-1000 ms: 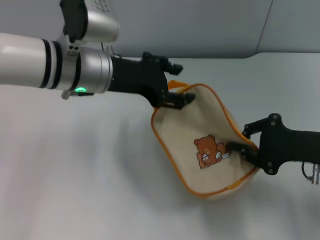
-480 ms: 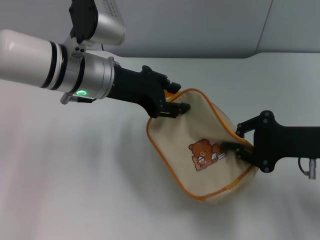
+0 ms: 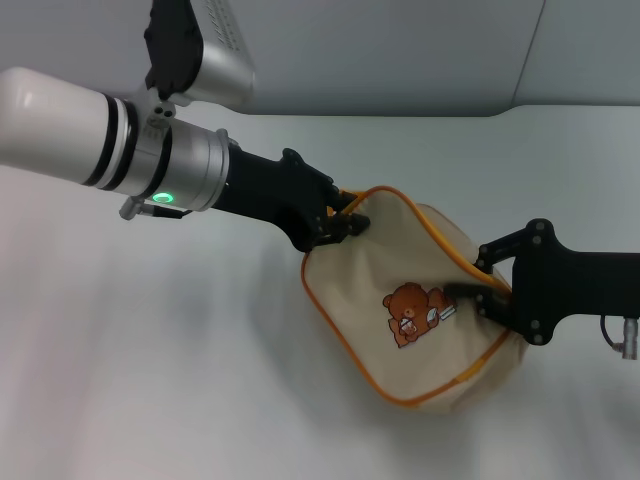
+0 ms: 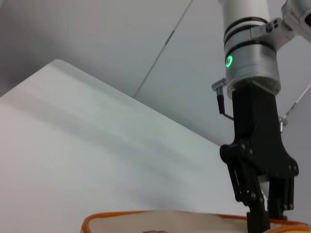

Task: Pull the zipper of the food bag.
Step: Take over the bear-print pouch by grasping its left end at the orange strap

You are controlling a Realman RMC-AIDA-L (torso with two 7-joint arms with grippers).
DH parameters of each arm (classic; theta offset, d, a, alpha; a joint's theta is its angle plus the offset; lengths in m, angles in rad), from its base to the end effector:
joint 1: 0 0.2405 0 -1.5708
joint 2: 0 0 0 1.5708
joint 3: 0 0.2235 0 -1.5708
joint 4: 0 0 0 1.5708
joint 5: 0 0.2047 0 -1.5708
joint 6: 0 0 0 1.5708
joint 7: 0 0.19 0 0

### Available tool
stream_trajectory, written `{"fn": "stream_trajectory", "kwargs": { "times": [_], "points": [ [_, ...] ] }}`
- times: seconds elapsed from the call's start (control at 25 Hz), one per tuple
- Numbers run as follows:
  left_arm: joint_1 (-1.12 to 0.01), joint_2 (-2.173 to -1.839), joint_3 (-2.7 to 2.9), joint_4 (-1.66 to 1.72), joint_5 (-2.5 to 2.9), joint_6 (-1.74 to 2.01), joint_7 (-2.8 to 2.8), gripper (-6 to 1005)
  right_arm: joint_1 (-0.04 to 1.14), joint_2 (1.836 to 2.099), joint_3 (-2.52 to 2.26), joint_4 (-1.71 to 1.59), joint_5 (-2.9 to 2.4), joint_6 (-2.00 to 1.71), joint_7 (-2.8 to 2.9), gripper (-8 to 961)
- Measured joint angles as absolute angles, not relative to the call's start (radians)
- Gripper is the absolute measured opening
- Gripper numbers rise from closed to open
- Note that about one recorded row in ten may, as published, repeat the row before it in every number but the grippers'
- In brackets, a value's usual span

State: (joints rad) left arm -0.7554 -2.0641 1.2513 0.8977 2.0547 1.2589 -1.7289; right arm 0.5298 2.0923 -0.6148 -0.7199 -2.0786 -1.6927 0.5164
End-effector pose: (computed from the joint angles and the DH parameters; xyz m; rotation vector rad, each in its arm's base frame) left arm -0.1206 0.3824 -0.0656 -2.9053 -0.2204 -0.1627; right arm 0.2088 0.3122 -0.0154 -2.6394 -0.6237 0.5182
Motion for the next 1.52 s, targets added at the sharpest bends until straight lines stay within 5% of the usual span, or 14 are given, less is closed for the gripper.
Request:
{"fn": "stream_trajectory", "kwargs": {
  "times": [0.56,1.4,1.52],
  "points": [
    [-0.769,-2.07,1.289,0.855,2.058,1.234,-1.659,127,0.45,2.092,-0.784,-0.746,-1.909,-1.65,0.49,125],
    [-0.694,-2.078,1.297,0.977,1.969,1.196,-1.581,69,0.427,2.09,-0.771,-0.567,-1.77,-1.641,0.427,136],
    [-0.652,-2.077,1.296,1.019,1.916,1.196,-1.527,68,0.424,2.085,-0.77,-0.505,-1.726,-1.646,0.456,315]
  ]
}}
